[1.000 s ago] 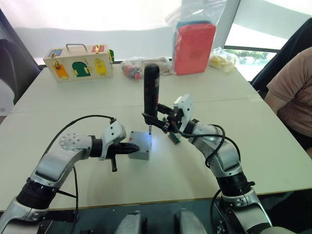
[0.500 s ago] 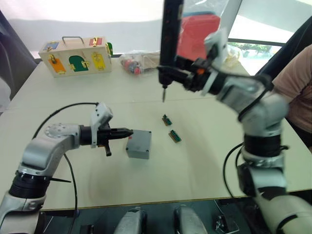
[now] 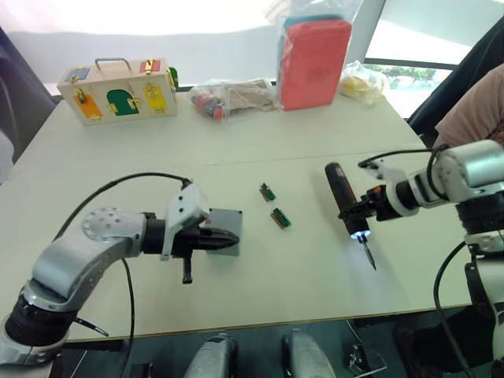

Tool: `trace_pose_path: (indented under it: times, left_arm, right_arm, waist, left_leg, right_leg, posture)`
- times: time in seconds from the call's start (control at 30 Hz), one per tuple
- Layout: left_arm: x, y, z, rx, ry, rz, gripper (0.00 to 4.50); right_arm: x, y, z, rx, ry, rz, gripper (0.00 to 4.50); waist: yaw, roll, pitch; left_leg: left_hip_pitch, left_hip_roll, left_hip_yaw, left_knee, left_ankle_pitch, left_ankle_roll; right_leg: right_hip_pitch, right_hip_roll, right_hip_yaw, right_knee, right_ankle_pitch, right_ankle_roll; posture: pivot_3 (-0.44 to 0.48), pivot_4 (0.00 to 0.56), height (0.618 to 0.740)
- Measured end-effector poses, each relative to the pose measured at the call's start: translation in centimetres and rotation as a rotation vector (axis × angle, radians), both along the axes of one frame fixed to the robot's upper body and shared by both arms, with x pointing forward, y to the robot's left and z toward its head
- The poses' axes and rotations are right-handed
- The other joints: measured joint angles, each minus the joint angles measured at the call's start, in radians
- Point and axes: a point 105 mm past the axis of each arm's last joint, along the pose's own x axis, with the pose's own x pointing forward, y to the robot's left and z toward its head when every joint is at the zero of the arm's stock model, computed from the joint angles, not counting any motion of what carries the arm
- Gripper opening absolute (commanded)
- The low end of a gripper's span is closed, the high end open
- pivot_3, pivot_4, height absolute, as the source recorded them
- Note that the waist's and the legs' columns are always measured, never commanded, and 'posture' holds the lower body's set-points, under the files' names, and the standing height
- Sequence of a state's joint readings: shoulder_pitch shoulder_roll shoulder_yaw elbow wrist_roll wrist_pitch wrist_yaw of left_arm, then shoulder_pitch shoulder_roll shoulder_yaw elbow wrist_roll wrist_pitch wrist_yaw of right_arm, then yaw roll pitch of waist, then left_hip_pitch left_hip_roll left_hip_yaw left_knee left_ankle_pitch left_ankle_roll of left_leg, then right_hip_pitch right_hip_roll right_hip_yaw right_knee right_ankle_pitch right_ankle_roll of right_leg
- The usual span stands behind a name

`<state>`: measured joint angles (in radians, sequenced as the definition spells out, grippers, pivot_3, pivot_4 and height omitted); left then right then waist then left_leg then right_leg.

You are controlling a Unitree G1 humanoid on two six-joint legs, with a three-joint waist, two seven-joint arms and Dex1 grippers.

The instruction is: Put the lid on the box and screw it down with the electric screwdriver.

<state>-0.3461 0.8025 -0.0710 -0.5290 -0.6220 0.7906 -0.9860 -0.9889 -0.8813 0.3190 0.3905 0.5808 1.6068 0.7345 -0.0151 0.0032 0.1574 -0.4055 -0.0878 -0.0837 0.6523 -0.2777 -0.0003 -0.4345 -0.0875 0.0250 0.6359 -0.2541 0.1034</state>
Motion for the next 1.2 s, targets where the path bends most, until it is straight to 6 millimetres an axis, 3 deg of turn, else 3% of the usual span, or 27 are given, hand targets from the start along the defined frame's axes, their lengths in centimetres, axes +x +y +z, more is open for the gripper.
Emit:
trace_pose_path:
  times: [0.2,0.23,0.27,0.4,0.5,0.6,0.67,0.77,0.87,0.9,0.97,1.07,1.1,1.2]
  left_arm:
    - [0.2,-0.2,-0.3,-0.005,-0.012,0.017,0.0]
    - [0.1,-0.1,-0.6,-0.004,-0.001,0.024,0.0]
    - [0.1,0.0,-0.8,-0.003,0.007,0.029,0.0]
    - [0.1,0.1,-0.8,0.001,0.005,0.04,0.0]
    - [0.4,0.7,-0.6,0.007,-0.006,0.065,0.0]
    - [1.3,2.2,0.4,-0.001,-0.039,0.137,0.0]
    - [1.9,3.0,1.0,-0.017,-0.05,0.182,0.0]
    - [3.3,5.2,2.2,-0.062,-0.065,0.29,0.0]
    - [5.6,7.8,3.8,-0.141,-0.105,0.455,0.0]
    - [5.9,7.9,3.8,-0.153,-0.107,0.477,0.0]
    - [6.4,8.2,2.8,-0.127,-0.092,0.514,0.0]
    - [6.5,8.7,-1.3,-0.014,-0.004,0.557,0.0]
    - [6.3,8.6,-2.3,0.01,0.016,0.554,0.0]
    - [6.1,8.1,-4.2,0.067,0.036,0.564,0.0]
  right_arm:
    - [1.3,-0.6,0.4,-0.037,-0.022,0.001,1.82]
    - [1.4,-0.7,0.2,-0.051,-0.024,0.011,2.82]
    - [1.4,-0.7,-0.1,-0.064,-0.018,0.024,2.94]
    - [1.6,-0.5,0.1,-0.073,-0.029,0.062,4.34]
    - [2.4,-0.9,0.4,-0.13,-0.097,0.101,4.34]
    - [3.9,-0.9,2.0,-0.183,-0.251,0.203,4.34]
    - [4.7,0.0,3.7,-0.183,-0.344,0.277,4.34]
    - [4.7,3.3,7.7,-0.088,-0.552,0.456,4.34]
    - [1.8,8.6,12.1,0.068,-0.769,0.692,4.34]
    - [0.7,9.7,12.0,0.074,-0.801,0.76,4.34]
    - [-0.8,10.9,9.9,0.077,-0.792,0.845,4.34]
    - [-4.0,12.9,2.0,0.143,-0.624,0.916,4.34]
    - [-4.7,13.6,0.4,0.162,-0.587,0.925,4.34]
    - [-5.3,15.7,-1.2,0.179,-0.613,0.92,4.34]
  waist:
    - [0.001,0.001,0.001]
    - [0.001,0.001,0.001]
    - [0.001,0.001,0.001]
    - [0.002,0.0,0.001]
    - [0.002,0.0,0.001]
    - [0.001,0.0,0.001]
    - [0.0,0.0,0.001]
    - [-0.002,-0.001,0.003]
    - [0.003,-0.003,0.003]
    - [0.004,-0.006,0.001]
    - [0.009,-0.009,0.0]
    - [0.011,-0.01,0.001]
    - [0.009,-0.01,0.002]
    - [0.006,-0.01,0.002]
  left_leg:
    - [0.0,0.0,0.0,0.001,0.001,-0.002]
    - [0.0,0.0,0.0,0.001,0.001,-0.002]
    - [-0.001,0.0,0.0,0.001,0.002,-0.004]
    - [-0.002,0.0,0.0,0.002,0.003,-0.005]
    - [-0.002,-0.001,0.0,0.003,0.003,-0.005]
    - [-0.002,-0.001,0.0,0.003,0.003,-0.005]
    - [-0.002,-0.001,0.001,0.003,0.003,-0.006]
    - [-0.003,0.0,0.001,0.002,0.004,-0.007]
    - [-0.002,0.001,-0.002,0.002,0.004,-0.008]
    - [-0.002,0.001,-0.002,0.002,0.004,-0.008]
    - [-0.002,0.001,-0.004,0.005,0.004,-0.008]
    - [-0.002,-0.002,-0.002,0.011,0.0,0.0]
    - [-0.003,-0.003,-0.002,0.013,0.0,0.0]
    - [-0.003,-0.002,-0.002,0.013,0.001,-0.002]
  right_leg:
    - [0.0,0.0,-0.001,0.0,0.0,0.0]
    - [0.0,0.0,-0.001,0.0,0.0,0.0]
    - [-0.001,0.0,-0.001,0.0,0.0,0.0]
    - [-0.002,0.0,-0.001,0.0,0.0,0.0]
    - [-0.002,0.0,-0.001,0.002,0.0,0.0]
    - [-0.003,0.0,-0.001,0.005,0.0,0.0]
    - [-0.005,0.001,-0.001,0.007,0.0,0.0]
    - [-0.008,0.001,0.0,0.01,0.0,0.001]
    - [-0.008,0.002,-0.003,0.011,0.0,0.0]
    - [-0.007,0.002,-0.003,0.011,0.0,0.0]
    - [-0.004,0.001,-0.004,0.01,0.0,0.0]
    - [-0.002,-0.001,-0.002,0.011,0.0,0.001]
    - [-0.002,-0.002,-0.001,0.012,0.0,0.001]
    - [-0.002,-0.001,-0.001,0.012,0.0,0.001]
  posture:
    - [0.0,0.15,0.74]
    - [0.0,0.15,0.74]
    - [0.0,0.15,0.74]
    - [0.0,0.15,0.74]
    - [0.0,0.15,0.74]
    - [0.0,0.15,0.74]
    - [0.0,0.15,0.74]
    - [0.0,0.15,0.74]
    - [0.0,0.15,0.74]
    - [0.0,0.15,0.74]
    - [0.0,0.15,0.74]
    - [0.0,0.15,0.74]
    - [0.0,0.15,0.74]
    - [0.0,0.15,0.74]
